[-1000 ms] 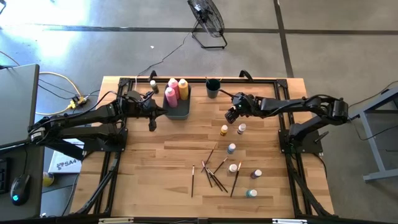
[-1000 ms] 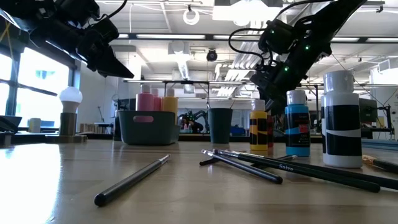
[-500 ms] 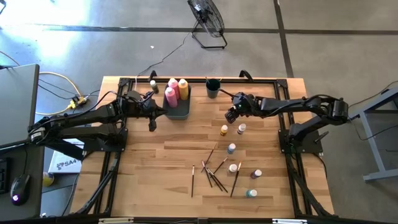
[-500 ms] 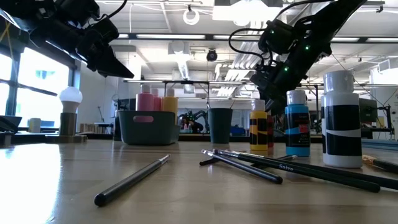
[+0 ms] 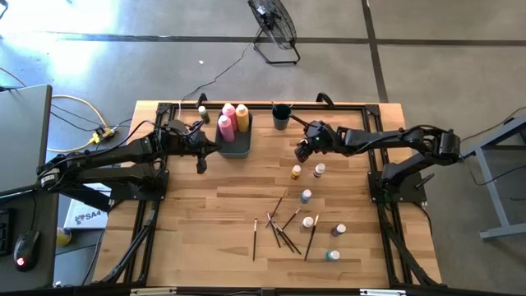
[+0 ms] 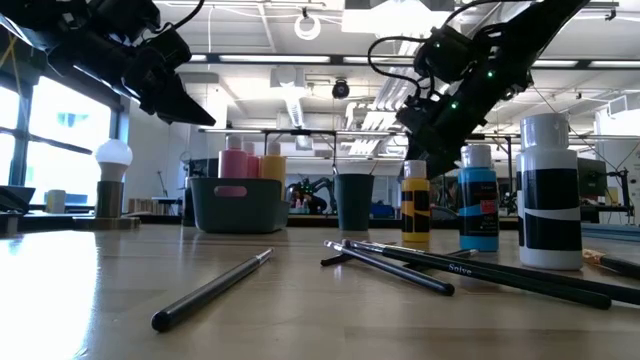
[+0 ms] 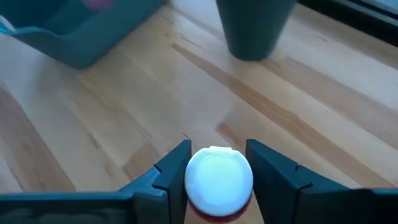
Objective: Pick & Place Paint Supplies
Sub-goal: Put the small red paint bottle into the green bin, then move the red paint bottle from right to the middle of the table
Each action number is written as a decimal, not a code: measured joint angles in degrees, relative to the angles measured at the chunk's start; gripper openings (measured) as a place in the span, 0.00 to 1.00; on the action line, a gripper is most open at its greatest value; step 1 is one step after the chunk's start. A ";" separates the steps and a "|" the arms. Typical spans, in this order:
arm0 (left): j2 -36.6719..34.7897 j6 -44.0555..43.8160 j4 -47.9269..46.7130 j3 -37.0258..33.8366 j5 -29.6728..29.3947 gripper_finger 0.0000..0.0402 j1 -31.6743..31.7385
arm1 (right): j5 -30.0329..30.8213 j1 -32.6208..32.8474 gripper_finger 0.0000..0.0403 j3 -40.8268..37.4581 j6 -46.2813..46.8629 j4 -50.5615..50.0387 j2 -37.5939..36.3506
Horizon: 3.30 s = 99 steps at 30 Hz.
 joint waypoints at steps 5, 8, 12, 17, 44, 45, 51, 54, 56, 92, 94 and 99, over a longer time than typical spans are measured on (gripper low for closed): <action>0.00 0.00 0.00 0.00 -0.04 0.00 0.00 | -0.96 -0.02 0.34 0.00 -0.33 3.09 0.00; 0.00 0.00 0.00 0.00 -0.19 0.00 0.00 | -2.49 -0.02 0.30 0.00 -0.43 4.10 0.00; 0.00 0.00 0.00 0.00 -0.20 0.00 0.00 | -2.72 0.00 0.25 0.00 -1.40 4.25 0.00; 0.00 -0.02 0.00 0.00 -0.19 0.00 0.00 | -2.27 -0.01 0.23 0.00 -2.39 4.25 0.00; 0.00 -0.05 -0.02 0.00 0.07 0.00 0.00 | -4.72 1.31 0.24 0.02 -13.36 7.59 -9.36; 0.01 -0.04 -0.02 0.00 0.07 0.00 -0.02 | -7.20 1.55 0.24 0.02 -15.19 7.07 -10.05; 0.00 -0.04 -0.02 0.00 0.04 0.00 -0.01 | -7.02 4.55 0.24 1.16 -18.72 3.81 -12.37; 0.02 -0.04 -0.02 0.00 0.02 0.00 -0.02 | -1.99 5.78 0.24 4.83 -20.40 -2.91 -12.59; 0.02 -0.04 -0.03 0.00 0.02 0.00 0.00 | 1.24 6.52 0.24 7.66 -21.82 -6.90 -12.66; 0.02 -0.16 -0.02 0.00 -0.17 0.00 0.00 | 3.27 6.71 0.36 10.71 -26.31 -24.45 -9.95; 0.02 -0.17 -0.04 0.00 -0.17 0.00 -0.01 | 3.19 6.77 0.44 10.63 -27.74 -24.55 -9.74; 0.02 -0.17 -0.03 0.00 -0.11 0.00 0.00 | -1.90 6.20 0.61 10.64 -28.94 -23.99 -7.41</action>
